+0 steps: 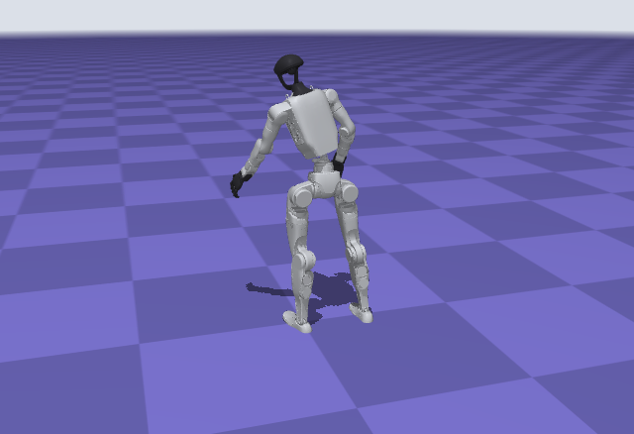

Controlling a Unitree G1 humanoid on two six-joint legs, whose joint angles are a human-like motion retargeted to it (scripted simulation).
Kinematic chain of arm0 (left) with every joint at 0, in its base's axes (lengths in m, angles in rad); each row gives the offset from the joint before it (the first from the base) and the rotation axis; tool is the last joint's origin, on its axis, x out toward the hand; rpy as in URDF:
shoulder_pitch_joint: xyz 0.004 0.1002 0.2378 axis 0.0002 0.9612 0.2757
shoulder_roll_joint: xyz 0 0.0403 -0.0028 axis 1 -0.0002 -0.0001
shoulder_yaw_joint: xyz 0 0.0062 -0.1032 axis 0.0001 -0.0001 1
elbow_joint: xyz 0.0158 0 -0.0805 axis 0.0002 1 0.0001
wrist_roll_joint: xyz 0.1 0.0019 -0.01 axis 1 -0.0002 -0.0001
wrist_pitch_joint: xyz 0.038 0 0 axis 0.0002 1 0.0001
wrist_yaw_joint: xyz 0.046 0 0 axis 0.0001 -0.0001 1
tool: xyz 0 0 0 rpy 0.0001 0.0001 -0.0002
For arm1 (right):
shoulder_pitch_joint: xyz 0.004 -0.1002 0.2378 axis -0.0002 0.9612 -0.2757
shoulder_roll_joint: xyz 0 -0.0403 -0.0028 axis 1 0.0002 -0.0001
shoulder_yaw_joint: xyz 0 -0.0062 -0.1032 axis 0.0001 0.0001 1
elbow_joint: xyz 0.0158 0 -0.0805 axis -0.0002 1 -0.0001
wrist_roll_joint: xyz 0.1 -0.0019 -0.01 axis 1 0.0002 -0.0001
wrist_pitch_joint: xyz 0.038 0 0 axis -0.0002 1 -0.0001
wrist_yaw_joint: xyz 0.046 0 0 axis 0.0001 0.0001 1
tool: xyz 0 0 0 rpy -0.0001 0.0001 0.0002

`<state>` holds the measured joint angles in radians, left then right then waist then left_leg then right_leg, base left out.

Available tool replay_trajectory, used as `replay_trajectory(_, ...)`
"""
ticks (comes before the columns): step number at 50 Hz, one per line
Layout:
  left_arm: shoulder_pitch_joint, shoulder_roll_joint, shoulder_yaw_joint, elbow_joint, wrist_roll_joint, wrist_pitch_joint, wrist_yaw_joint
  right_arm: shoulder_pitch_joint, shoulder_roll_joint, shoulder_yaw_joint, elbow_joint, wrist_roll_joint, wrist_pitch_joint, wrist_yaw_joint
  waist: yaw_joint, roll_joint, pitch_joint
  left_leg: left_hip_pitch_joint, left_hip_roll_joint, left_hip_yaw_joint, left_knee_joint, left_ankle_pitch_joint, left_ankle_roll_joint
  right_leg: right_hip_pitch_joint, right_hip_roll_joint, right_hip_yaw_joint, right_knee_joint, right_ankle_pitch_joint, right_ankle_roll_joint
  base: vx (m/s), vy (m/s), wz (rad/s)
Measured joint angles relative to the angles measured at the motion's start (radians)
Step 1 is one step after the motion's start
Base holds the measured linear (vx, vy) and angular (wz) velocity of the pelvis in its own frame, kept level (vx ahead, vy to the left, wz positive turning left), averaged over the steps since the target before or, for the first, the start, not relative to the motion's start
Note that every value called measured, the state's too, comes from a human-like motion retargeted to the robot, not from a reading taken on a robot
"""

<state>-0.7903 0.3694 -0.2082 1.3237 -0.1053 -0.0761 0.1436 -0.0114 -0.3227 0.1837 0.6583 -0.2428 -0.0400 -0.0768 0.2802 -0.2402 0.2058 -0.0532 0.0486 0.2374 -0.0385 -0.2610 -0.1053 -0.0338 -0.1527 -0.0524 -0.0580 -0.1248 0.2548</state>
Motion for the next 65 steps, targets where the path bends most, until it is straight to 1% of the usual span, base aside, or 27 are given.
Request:
replay_trajectory(2,-0.130,-0.005,-0.070,-0.042,0.013,-0.006,0.011,0.044,0.009,-0.013,0.060,-0.018,0.019,0.001,-0.054,0.010,0.005,0.021,-0.001,-0.019,0.010,-0.018,0.000,-0.029,0.000,-0.003,-0.003,0.035,0.003,0.25,0.03,0.51)
replay_trajectory(5,-0.289,0.013,-0.157,-0.119,0.022,-0.016,0.024,0.103,0.012,-0.039,0.140,-0.032,0.046,0.008,-0.135,0.025,0.016,0.053,-0.002,-0.044,0.020,-0.042,-0.002,-0.071,-0.008,-0.028,-0.008,0.122,0.007,0.25,0.00,0.45)
replay_trajectory(8,-0.390,0.047,-0.214,-0.202,0.012,-0.029,0.041,0.157,0.006,-0.061,0.209,-0.026,0.067,0.018,-0.206,0.042,0.022,0.085,-0.001,-0.067,0.025,-0.062,-0.006,-0.101,-0.014,-0.045,-0.017,0.179,0.007,0.27,-0.03,0.42)
replay_trajectory(12,-0.452,0.086,-0.233,-0.308,-0.022,-0.046,0.070,0.205,0.004,-0.079,0.303,-0.007,0.086,0.034,-0.277,0.069,0.024,0.117,0.001,-0.098,0.027,-0.085,-0.015,-0.127,-0.023,-0.079,-0.026,0.186,0.001,0.29,-0.07,0.44)
replay_trajectory(16,-0.412,0.092,-0.195,-0.402,-0.039,-0.056,0.075,0.223,0.021,-0.090,0.403,-0.004,0.100,0.066,-0.318,0.096,0.017,0.137,-0.008,-0.132,0.028,-0.108,-0.022,-0.129,-0.046,-0.126,-0.027,0.190,0.000,0.32,-0.14,0.54)
replay_trajectory(20,-0.262,0.068,-0.142,-0.485,-0.027,-0.058,0.029,0.205,0.046,-0.111,0.493,0.004,0.110,0.097,-0.328,0.139,0.006,0.139,-0.020,-0.176,0.040,-0.120,-0.017,-0.107,-0.071,-0.169,-0.027,0.200,0.005,0.32,-0.19,0.62)
replay_trajectory(22,-0.142,0.053,-0.126,-0.518,-0.020,-0.059,-0.008,0.174,0.052,-0.124,0.529,0.023,0.111,0.093,-0.320,0.174,0.004,0.132,-0.018,-0.199,0.050,-0.115,-0.013,-0.095,-0.074,-0.190,-0.028,0.177,0.007,0.30,-0.23,0.53)
replay_trajectory(25,0.076,0.028,-0.118,-0.542,-0.017,-0.060,-0.065,0.100,0.044,-0.139,0.572,0.059,0.108,0.055,-0.294,0.233,0.009,0.115,-0.011,-0.231,0.062,-0.099,-0.004,-0.083,-0.066,-0.210,-0.029,0.139,0.007,0.27,-0.26,0.33)
replay_trajectory(27,0.233,0.008,-0.121,-0.520,-0.011,-0.058,-0.097,0.030,0.023,-0.138,0.595,0.076,0.102,0.009,-0.269,0.270,0.018,0.098,-0.010,-0.245,0.061,-0.086,0.003,-0.078,-0.060,-0.214,-0.029,0.124,0.007,0.25,-0.23,0.13)
replay_trajectory(30,0.453,-0.030,-0.113,-0.414,0.024,-0.047,-0.136,-0.105,-0.028,-0.118,0.633,0.070,0.091,-0.068,-0.228,0.317,0.043,0.066,-0.015,-0.246,0.044,-0.070,0.012,-0.071,-0.055,-0.213,-0.029,0.107,0.007,0.23,-0.19,-0.05)
replay_trajectory(32,0.576,-0.054,-0.086,-0.295,0.068,-0.031,-0.151,-0.202,-0.067,-0.099,0.646,0.035,0.087,-0.107,-0.194,0.338,0.064,0.042,-0.019,-0.233,0.020,-0.058,0.013,-0.064,-0.053,-0.207,-0.028,0.097,0.007,0.22,-0.15,-0.21)
replay_trajectory(35,0.729,-0.074,0.004,-0.091,0.139,0.004,-0.162,-0.350,-0.133,-0.070,0.650,-0.042,0.086,-0.135,-0.136,0.357,0.097,-0.002,-0.027,-0.205,-0.022,-0.027,0.012,-0.049,-0.051,-0.195,-0.027,0.083,0.007,0.22,-0.10,-0.29)
replay_trajectory(38,0.860,-0.048,0.129,0.067,0.164,0.040,-0.164,-0.478,-0.202,-0.046,0.625,-0.102,0.083,-0.139,-0.068,0.364,0.126,-0.058,-0.034,-0.167,-0.048,0.014,0.011,-0.029,-0.052,-0.180,-0.025,0.069,0.007,0.23,-0.05,-0.31)
replay_trajectory(42,1.009,0.023,0.292,0.166,0.111,0.065,-0.167,-0.637,-0.290,-0.018,0.574,-0.106,0.077,-0.147,0.020,0.359,0.160,-0.140,-0.033,-0.072,-0.049,0.047,0.006,0.001,-0.052,-0.159,-0.025,0.051,0.007,0.26,0.00,-0.32)
replay_trajectory(45,1.099,0.064,0.385,0.179,0.028,0.067,-0.167,-0.742,-0.332,-0.001,0.533,-0.046,0.071,-0.181,0.078,0.343,0.181,-0.180,-0.017,0.028,-0.049,0.056,-0.003,0.024,-0.042,-0.142,-0.024,0.035,0.007,0.30,0.04,-0.42)
replay_trajectory(48,1.158,0.075,0.435,0.166,-0.063,0.063,-0.162,-0.803,-0.334,0.012,0.467,0.052,0.056,-0.245,0.126,0.308,0.192,-0.191,0.008,0.113,-0.049,0.073,-0.008,0.041,-0.026,-0.114,-0.017,0.015,0.007,0.34,0.07,-0.58)
replay_trajectory(52,1.165,0.060,0.443,0.150,-0.144,0.060,-0.159,-0.779,-0.283,0.015,0.307,0.164,0.023,-0.314,0.172,0.233,0.184,-0.173,0.043,0.169,-0.049,0.120,-0.006,0.052,-0.006,-0.067,0.001,-0.007,0.007,0.36,0.12,-0.69)
replay_trajectory(55,1.099,0.048,0.413,0.147,-0.155,0.060,-0.160,-0.678,-0.222,0.000,0.147,0.185,-0.001,-0.307,0.191,0.167,0.161,-0.147,0.056,0.181,-0.049,0.143,-0.005,0.060,-0.001,-0.037,0.013,-0.010,0.007,0.37,0.19,-0.56)
replay_trajectory(60,0.850,0.049,0.316,0.137,-0.090,0.042,-0.112,-0.423,-0.113,-0.034,-0.054,0.108,-0.019,-0.208,0.182,0.080,0.108,-0.096,0.031,0.169,-0.049,0.109,0.000,0.085,-0.027,-0.004,0.038,0.015,0.007,0.36,0.28,-0.07)
replay_trajectory(63,0.626,0.044,0.235,0.126,-0.032,0.027,-0.059,-0.281,-0.052,-0.041,-0.066,0.044,-0.019,-0.148,0.150,0.054,0.076,-0.069,0.006,0.137,-0.044,0.071,0.004,0.090,-0.040,0.000,0.053,-0.002,0.006,0.33,0.27,0.48)
replay_trajectory(65,0.465,0.033,0.172,0.114,0.002,0.020,-0.033,-0.206,-0.016,-0.038,-0.028,0.012,-0.013,-0.113,0.119,0.048,0.054,-0.054,0.000,0.110,-0.035,0.049,0.003,0.083,-0.036,-0.011,0.060,-0.020,-0.001,0.30,0.18,0.68)
